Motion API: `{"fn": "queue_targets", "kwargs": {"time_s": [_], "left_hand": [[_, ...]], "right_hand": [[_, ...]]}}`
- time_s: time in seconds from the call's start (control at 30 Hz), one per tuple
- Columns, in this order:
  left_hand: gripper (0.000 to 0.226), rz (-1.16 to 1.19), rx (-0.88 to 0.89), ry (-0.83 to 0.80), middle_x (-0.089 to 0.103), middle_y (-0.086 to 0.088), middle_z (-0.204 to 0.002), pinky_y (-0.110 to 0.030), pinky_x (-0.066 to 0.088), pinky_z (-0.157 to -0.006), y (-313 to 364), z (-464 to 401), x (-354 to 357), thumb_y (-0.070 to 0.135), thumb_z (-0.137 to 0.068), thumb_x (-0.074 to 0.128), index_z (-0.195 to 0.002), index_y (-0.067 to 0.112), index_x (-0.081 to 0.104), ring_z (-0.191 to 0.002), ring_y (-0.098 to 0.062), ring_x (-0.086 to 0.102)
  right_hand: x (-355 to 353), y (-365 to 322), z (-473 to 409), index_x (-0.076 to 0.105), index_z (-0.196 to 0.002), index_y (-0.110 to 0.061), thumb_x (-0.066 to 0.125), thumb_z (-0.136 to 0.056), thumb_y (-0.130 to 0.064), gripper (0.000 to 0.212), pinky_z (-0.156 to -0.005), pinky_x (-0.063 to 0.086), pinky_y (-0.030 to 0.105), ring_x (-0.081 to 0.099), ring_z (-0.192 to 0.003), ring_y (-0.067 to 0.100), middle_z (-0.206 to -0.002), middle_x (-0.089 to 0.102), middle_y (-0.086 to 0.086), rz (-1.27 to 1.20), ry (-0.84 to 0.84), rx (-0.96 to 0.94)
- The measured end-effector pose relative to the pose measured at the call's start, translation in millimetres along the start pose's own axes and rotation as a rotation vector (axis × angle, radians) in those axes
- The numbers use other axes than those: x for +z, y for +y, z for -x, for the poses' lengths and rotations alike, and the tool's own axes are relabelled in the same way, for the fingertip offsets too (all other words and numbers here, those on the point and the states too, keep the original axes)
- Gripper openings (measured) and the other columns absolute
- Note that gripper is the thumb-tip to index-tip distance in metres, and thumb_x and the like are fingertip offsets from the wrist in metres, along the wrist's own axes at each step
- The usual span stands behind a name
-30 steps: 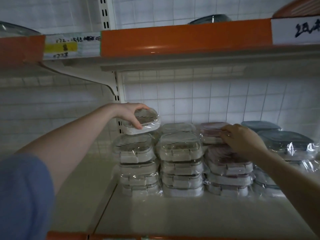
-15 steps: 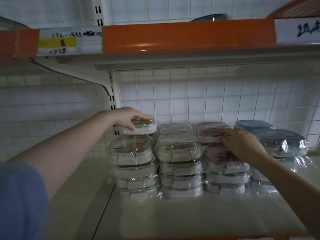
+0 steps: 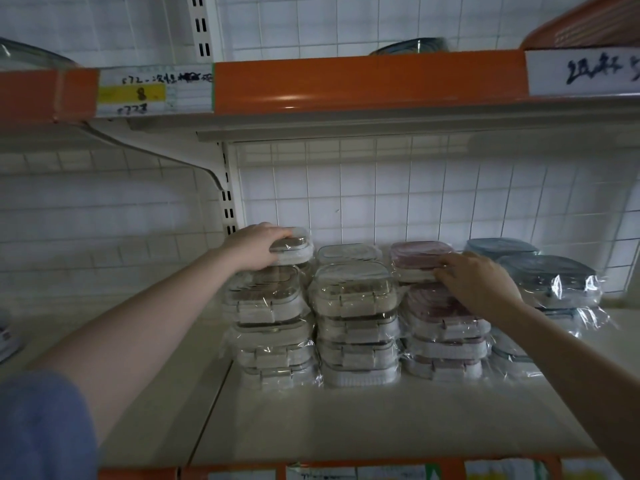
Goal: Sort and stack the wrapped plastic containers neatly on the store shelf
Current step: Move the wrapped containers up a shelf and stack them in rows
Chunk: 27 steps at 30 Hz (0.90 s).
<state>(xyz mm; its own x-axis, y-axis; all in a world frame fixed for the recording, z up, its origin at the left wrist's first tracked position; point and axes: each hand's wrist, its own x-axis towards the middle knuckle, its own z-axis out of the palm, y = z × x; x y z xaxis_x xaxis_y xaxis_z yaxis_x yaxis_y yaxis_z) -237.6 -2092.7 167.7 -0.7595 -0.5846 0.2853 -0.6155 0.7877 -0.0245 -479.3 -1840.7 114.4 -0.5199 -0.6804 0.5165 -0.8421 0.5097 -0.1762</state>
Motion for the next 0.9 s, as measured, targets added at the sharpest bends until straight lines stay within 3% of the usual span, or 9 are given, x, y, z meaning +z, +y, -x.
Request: {"fn": "queue_targets", "kwargs": {"time_s": [0.17,0.37,0.67,0.8,0.9], "left_hand": [[0.046,-0.003,-0.116,0.15,0.046,-0.004,-0.138,-0.036,0.04,-0.098,20,15,1,0.031,-0.093,0.051,-0.138,0.025,0.043,-0.125,-0.024,0.044],[0.037,0.04,-0.159,0.437,0.059,-0.007,-0.121,-0.035,0.044,-0.082,64,40,-3,0.029,-0.092,0.051,-0.127,0.016,0.055,-0.109,-0.027,0.056],[0.04,0.161,-0.165,0.46,0.059,-0.004,-0.123,-0.033,0.044,-0.081,147,84,9,0.032,-0.093,0.052,-0.129,0.015,0.053,-0.112,-0.024,0.053],[0.038,0.143,-0.198,0.503,0.06,-0.008,-0.122,-0.039,0.044,-0.092,209,112,25,0.031,-0.091,0.054,-0.125,0.014,0.056,-0.113,-0.029,0.053],[0.032,0.173,-0.207,0.54,0.065,-0.014,-0.107,-0.042,0.048,-0.081,268,132,45,0.023,-0.083,0.065,-0.112,0.01,0.064,-0.098,-0.036,0.059]], "right_hand": [[-7,13,9,0.064,-0.112,-0.016,0.047,-0.095,-0.035,0.03,-0.086,0.045,0.04,0.057,-0.099,0.029,-0.111,0.061,0.011,-0.022,0.049,0.032],[-17,35,25,0.063,-0.111,-0.013,0.05,-0.094,-0.036,0.031,-0.089,0.046,0.042,0.056,-0.103,0.03,-0.114,0.062,0.011,0.049,0.101,0.062],[-41,87,72,0.06,-0.12,-0.014,0.052,-0.092,-0.027,0.032,-0.092,0.039,0.04,0.048,-0.114,0.034,-0.123,0.056,0.015,0.024,0.134,0.128],[-49,134,107,0.059,-0.122,-0.013,0.058,-0.09,-0.027,0.036,-0.093,0.041,0.044,0.05,-0.111,0.036,-0.119,0.058,0.017,-0.021,0.186,0.078],[-54,178,137,0.062,-0.118,-0.01,0.063,-0.087,-0.024,0.035,-0.089,0.042,0.044,0.053,-0.106,0.036,-0.113,0.06,0.016,-0.077,0.229,0.054]]}}
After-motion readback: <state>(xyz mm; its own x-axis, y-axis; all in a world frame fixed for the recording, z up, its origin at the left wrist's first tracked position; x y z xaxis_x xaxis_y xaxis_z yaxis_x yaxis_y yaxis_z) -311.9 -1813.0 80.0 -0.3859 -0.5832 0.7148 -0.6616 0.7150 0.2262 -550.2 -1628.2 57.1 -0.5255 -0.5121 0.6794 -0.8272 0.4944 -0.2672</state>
